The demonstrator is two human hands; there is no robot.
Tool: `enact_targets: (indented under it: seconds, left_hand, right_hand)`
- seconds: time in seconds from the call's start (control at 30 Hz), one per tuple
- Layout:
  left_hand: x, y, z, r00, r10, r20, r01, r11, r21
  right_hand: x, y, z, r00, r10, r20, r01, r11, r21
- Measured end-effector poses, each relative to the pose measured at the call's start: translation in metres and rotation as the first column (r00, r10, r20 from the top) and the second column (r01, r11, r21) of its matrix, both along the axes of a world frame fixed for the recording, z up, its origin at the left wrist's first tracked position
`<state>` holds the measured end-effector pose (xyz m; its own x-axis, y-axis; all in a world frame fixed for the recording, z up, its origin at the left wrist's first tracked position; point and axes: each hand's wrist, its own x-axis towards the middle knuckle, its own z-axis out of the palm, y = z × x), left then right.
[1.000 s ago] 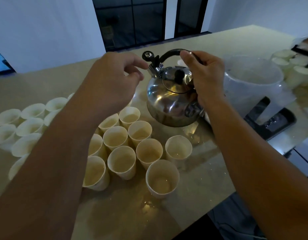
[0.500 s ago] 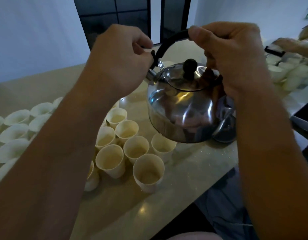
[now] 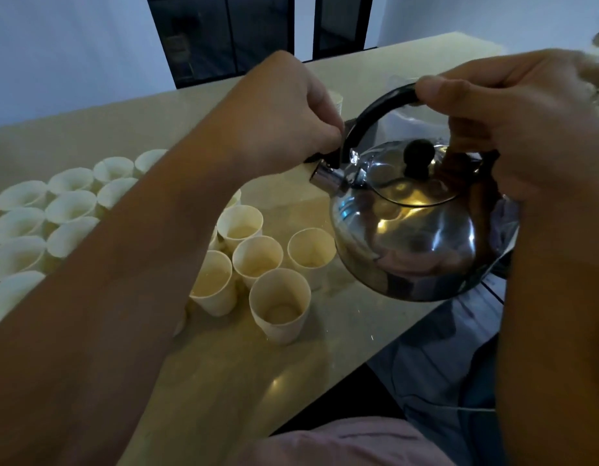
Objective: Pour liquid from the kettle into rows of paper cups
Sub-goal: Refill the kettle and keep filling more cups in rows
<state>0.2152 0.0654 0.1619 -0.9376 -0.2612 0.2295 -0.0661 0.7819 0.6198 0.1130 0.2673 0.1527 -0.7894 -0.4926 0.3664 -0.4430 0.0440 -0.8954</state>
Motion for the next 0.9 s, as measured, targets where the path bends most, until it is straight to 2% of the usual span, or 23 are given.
enact_targets:
  seconds: [0.27, 0.53, 0.9]
  left_hand:
    - [-0.008, -0.001, -0.018, 0.990, -0.077, 0.114, 0.071, 0.996, 0.055]
    - [-0.015, -0.002, -0.036, 0.974, -0.130, 0.184, 0.111, 0.988, 0.109]
    - [-0.015, 0.000, -0.044, 0.965, -0.172, 0.201, 0.138, 0.975, 0.172]
  right_hand:
    - [-0.016, 0.005, -0.016, 0.983, 0.158, 0.093, -0.164, 0.985, 0.060]
    - [-0.022, 0.007, -0.026, 0.975, 0.188, 0.117, -0.201, 0.973, 0.117]
    - [-0.024, 0.010, -0.026, 0.968, 0.208, 0.138, -0.230, 0.960, 0.162]
